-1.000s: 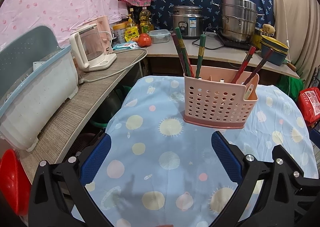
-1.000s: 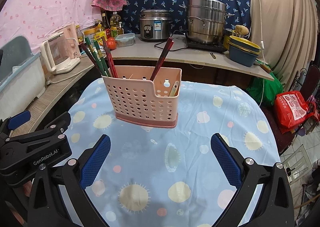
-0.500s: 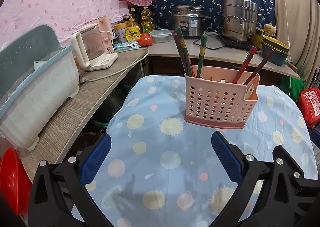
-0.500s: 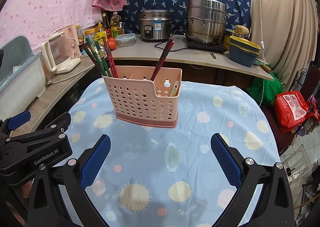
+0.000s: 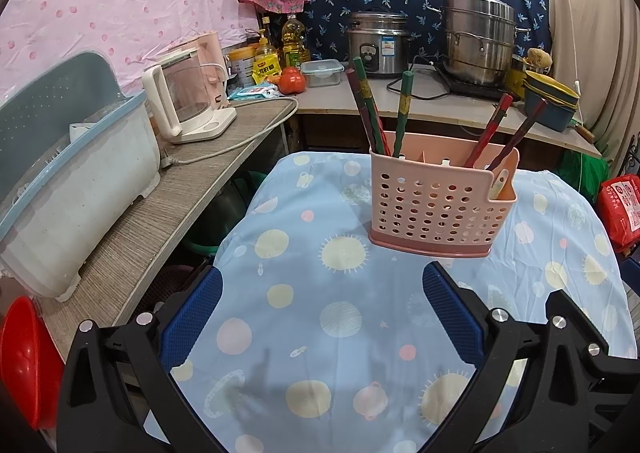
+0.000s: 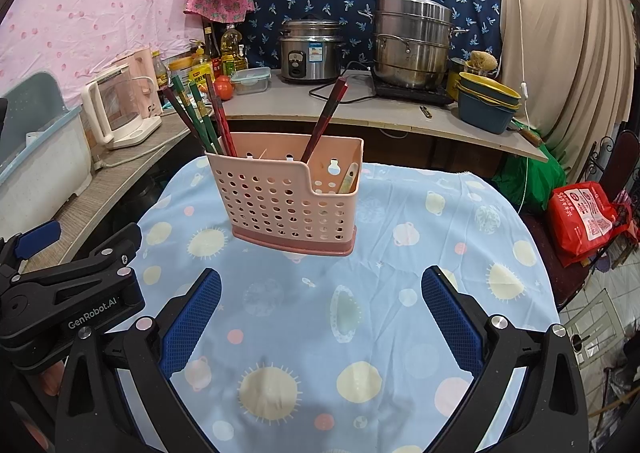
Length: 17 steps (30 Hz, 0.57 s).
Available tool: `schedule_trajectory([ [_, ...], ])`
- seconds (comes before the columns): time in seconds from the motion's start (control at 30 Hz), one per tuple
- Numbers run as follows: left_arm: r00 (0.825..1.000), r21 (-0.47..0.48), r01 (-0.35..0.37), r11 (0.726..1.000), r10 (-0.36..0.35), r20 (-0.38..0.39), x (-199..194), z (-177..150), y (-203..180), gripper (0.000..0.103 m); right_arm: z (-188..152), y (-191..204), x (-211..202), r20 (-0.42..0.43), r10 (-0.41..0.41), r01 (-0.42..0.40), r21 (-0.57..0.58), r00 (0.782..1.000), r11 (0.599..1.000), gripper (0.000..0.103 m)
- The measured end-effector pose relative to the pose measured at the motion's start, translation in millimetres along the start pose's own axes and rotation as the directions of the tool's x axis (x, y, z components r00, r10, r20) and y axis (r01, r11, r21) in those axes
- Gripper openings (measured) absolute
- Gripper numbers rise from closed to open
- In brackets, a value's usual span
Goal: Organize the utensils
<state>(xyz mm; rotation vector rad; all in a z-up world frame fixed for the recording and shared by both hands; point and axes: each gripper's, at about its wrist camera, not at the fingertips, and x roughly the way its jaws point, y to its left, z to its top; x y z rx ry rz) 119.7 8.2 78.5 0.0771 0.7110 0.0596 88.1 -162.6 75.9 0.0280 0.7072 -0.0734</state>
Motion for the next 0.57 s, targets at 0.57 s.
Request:
schedule_trajectory([
  [0.57, 1.0, 0.001, 0.002, 1.0, -0.002, 0.011, -4.3, 3.2, 0.1, 0.096, 3.6, -1.0, -7.8, 0.015, -0.001, 0.001, 0.003, 1.0, 1.0, 0.097],
])
